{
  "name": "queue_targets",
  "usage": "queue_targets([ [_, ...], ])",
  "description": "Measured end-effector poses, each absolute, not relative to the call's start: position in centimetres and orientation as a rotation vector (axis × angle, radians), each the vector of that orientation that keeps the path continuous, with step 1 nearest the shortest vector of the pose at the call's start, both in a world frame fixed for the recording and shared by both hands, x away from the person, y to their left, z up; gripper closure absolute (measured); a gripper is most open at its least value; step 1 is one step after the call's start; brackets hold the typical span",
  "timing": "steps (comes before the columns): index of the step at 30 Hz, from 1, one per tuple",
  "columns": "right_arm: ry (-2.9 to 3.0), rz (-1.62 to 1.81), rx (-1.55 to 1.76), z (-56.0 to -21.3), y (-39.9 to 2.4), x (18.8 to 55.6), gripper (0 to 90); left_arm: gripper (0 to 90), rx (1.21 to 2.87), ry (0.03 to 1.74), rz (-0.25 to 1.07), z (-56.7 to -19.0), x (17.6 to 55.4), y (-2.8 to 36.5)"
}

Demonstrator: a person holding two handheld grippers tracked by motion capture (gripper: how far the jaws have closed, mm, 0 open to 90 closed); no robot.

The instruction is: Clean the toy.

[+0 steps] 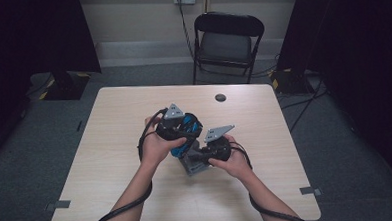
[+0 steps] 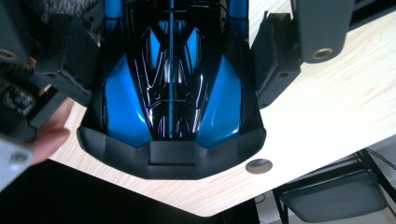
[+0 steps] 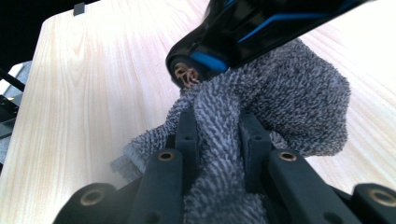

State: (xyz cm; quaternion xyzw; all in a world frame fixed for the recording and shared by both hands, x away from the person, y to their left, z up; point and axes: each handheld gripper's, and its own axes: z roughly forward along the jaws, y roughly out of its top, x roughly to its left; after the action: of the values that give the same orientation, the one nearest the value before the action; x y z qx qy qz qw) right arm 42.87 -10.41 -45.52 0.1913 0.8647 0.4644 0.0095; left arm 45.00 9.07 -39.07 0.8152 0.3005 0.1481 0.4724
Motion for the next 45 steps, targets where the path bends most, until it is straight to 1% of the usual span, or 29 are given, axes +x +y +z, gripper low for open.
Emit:
queue_targets([
  [12, 2.751, 1.432, 0.555, -46.4, -9.3, 42.5, 74.0, 25.5, 1.968, 0.757, 0.365, -39.0, 45.2, 9.3],
  [21, 2.785, 1.368, 0.521, -46.5, -9.8, 42.4, 73.9, 25.5, 1.936, 0.768, 0.378, -38.9, 45.3, 9.7],
  [27, 2.751, 1.346, 0.562, -45.7, -11.4, 43.1, 73.8, 25.5, 1.937, 0.77, 0.383, -38.7, 45.0, 10.5],
  [34, 2.673, 1.349, 0.663, -44.5, -14.0, 44.3, 73.7, 25.5, 1.962, 0.78, 0.379, -39.5, 44.5, 11.6],
  [45, 2.613, 1.382, 0.705, -42.9, -15.1, 45.2, 73.7, 25.5, 2.01, 0.776, 0.374, -41.0, 44.0, 12.2],
])
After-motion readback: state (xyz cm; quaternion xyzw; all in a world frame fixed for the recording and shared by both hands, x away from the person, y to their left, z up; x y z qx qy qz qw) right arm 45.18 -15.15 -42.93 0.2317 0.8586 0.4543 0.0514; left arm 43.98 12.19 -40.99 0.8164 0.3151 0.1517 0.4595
